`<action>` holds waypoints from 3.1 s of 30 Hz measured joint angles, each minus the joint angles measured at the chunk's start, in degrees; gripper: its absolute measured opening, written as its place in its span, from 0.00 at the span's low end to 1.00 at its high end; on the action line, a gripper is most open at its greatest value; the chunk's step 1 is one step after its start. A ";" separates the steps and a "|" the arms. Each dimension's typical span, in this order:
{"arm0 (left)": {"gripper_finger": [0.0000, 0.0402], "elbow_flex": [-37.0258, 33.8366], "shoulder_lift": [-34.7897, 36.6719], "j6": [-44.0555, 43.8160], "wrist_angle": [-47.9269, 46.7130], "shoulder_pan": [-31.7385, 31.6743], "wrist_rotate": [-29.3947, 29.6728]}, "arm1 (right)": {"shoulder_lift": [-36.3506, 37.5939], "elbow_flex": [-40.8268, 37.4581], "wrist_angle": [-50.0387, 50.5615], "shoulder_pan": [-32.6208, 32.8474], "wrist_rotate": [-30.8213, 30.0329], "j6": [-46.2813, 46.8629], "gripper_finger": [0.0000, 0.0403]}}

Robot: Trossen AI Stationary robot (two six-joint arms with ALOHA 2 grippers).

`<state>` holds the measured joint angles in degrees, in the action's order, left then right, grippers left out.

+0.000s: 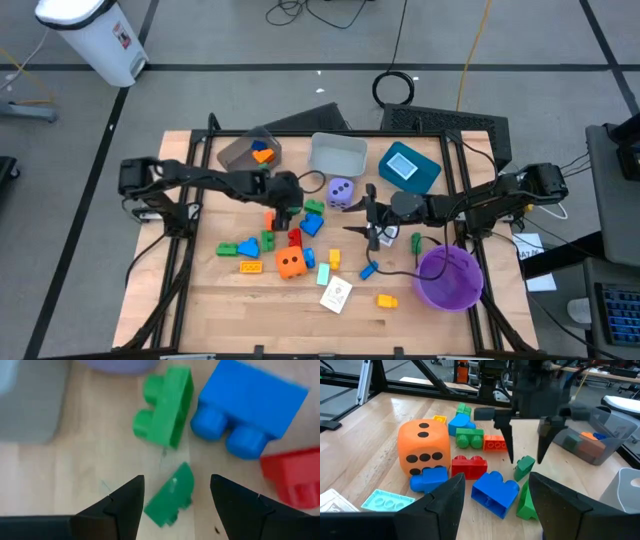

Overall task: Pick & Place Toys
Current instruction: Put the green gamepiece into the gray bin, then put the purple dice into the gray bin

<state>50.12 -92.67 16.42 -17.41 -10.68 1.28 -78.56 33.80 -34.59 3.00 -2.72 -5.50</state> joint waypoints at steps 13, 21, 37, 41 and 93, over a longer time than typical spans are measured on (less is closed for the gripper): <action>0.58 0.07 -5.65 1.49 1.09 -2.79 -4.76 | 0.00 -0.02 0.59 0.00 0.00 0.26 0.53; 0.38 0.07 -5.63 1.47 0.99 -3.01 -4.46 | 0.00 -0.02 0.60 -0.02 -0.04 0.18 0.53; 0.25 11.69 5.63 0.05 -17.93 -5.38 5.67 | 0.00 -0.02 0.60 0.00 -0.13 0.22 0.53; 0.28 13.33 9.00 0.39 -21.88 -9.27 11.39 | 0.00 -0.03 0.63 -0.01 -0.13 0.27 0.53; 0.57 13.23 14.00 -1.13 -16.96 -34.88 -12.66 | 0.00 -0.04 0.99 -0.02 -0.20 0.11 0.53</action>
<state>63.35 -78.67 15.30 -34.38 -45.56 -11.38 -78.56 33.76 -33.61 2.98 -2.92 -5.39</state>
